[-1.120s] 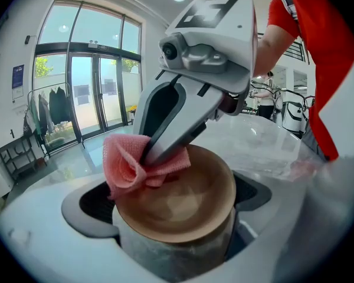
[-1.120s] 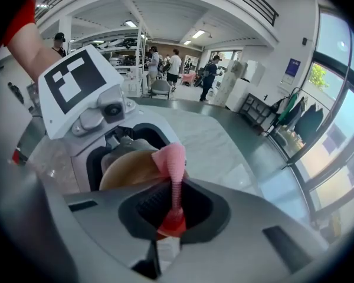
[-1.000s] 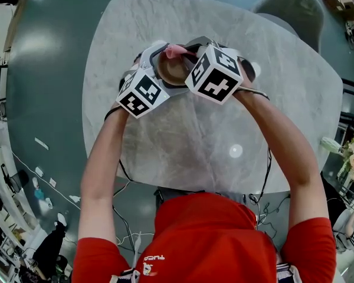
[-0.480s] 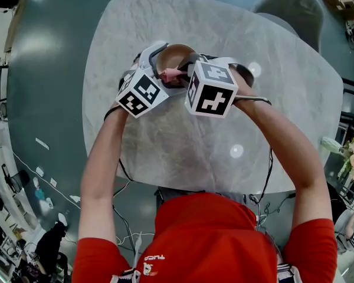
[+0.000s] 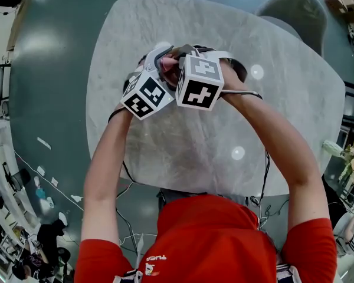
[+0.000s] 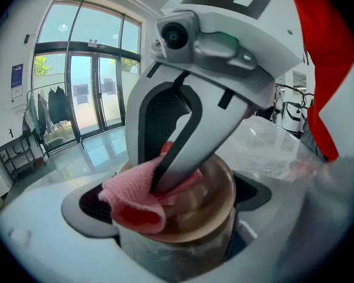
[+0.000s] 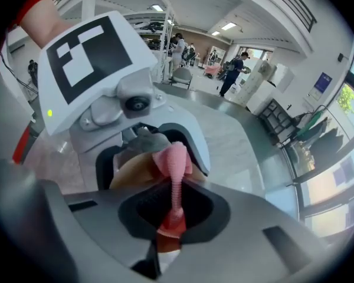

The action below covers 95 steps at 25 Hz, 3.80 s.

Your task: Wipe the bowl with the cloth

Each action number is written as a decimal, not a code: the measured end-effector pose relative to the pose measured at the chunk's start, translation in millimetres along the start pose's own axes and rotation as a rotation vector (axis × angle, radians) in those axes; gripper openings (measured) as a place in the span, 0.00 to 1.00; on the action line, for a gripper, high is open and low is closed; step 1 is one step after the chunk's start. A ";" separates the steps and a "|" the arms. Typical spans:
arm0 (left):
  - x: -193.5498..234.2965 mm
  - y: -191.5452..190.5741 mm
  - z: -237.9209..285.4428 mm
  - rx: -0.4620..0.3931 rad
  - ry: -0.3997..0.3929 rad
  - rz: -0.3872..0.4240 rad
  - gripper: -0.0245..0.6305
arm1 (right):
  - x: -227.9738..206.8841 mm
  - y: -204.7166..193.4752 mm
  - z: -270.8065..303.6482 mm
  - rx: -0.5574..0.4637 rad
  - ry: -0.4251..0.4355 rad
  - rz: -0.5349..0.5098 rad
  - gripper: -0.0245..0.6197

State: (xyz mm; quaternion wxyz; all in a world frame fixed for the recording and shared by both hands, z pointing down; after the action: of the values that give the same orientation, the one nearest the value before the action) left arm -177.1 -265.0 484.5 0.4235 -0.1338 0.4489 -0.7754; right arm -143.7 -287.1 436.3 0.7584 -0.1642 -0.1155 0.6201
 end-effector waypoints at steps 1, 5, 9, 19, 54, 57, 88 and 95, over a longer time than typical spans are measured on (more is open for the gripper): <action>-0.2 -0.1 0.0 -0.001 0.000 0.000 0.93 | -2.5 -2.2 -1.4 0.004 -0.014 0.005 0.07; 0.4 -0.6 1.0 -0.004 -0.002 0.000 0.93 | -5.5 -16.2 -6.4 0.028 -0.023 0.021 0.07; 1.3 -1.0 1.5 -0.006 -0.003 0.000 0.93 | 1.9 -24.3 -9.3 0.048 0.000 0.010 0.07; 0.8 2.2 0.8 0.000 -0.002 0.002 0.93 | 16.2 -8.4 -1.4 0.038 0.067 -0.030 0.07; -0.3 24.9 -25.9 -0.090 0.080 -0.030 0.93 | 19.5 -28.2 -67.0 -0.377 -0.104 0.239 0.07; -2.4 33.3 -38.8 -0.128 0.116 -0.046 0.93 | 23.8 -31.9 -82.1 -0.446 -0.128 0.267 0.07; -61.7 131.2 -201.1 -0.547 0.431 -0.270 0.40 | 172.8 -31.5 -228.2 -0.988 -0.403 0.219 0.07; -83.3 147.5 -223.8 -0.582 0.479 -0.304 0.23 | 208.8 -40.8 -246.6 -1.063 -0.419 0.193 0.07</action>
State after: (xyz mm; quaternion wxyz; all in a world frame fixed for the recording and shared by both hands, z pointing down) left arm -179.0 -105.0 254.0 0.1321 -0.1282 0.7107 -0.6790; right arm 29.2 -116.2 219.6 0.4728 -0.4061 -0.5430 0.5627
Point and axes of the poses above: the fingertips, and each gripper's own axes: z forward along the fingers, x to its left, y out of its top, the point moved 8 cm from there along -z, backward along the fingers, and after that the axes turned 15 degrees about y, right-handed, at the moved point
